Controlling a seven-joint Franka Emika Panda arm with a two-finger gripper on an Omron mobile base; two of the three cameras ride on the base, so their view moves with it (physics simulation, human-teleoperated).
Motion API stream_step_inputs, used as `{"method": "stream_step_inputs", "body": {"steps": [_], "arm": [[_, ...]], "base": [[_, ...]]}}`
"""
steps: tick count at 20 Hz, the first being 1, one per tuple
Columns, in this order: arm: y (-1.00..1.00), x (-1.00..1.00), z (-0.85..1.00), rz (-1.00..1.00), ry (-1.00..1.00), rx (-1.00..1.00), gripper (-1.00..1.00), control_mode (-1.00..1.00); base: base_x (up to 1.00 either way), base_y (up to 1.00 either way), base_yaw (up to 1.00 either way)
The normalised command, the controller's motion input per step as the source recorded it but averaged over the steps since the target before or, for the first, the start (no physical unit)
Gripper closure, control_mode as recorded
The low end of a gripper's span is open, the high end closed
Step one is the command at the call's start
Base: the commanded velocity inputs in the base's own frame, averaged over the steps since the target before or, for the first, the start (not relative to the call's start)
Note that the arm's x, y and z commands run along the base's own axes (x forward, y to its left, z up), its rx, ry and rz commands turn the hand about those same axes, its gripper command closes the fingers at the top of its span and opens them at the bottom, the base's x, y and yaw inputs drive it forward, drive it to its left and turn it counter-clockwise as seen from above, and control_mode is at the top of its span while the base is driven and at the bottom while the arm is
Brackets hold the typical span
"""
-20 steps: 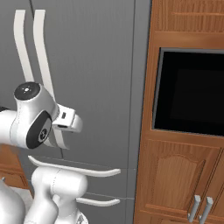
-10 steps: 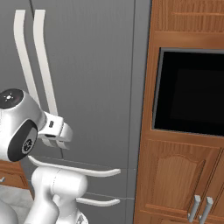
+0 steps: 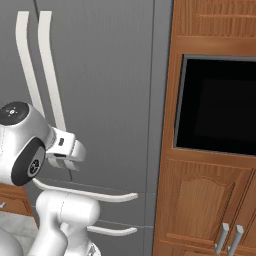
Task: Retrieve the banana and peach from the fridge and place them into the bowl on the dining table.
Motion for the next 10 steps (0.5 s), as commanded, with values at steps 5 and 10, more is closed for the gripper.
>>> {"method": "stream_step_inputs", "body": {"steps": [5,10], "arm": [[-0.01,-0.02,0.0,0.0,-0.03,0.0,-1.0,-1.0],[0.0,0.0,0.0,0.0,0.0,0.0,-1.0,1.0]], "base": [[0.0,0.0,0.0],[-0.4,0.0,0.0]]}}
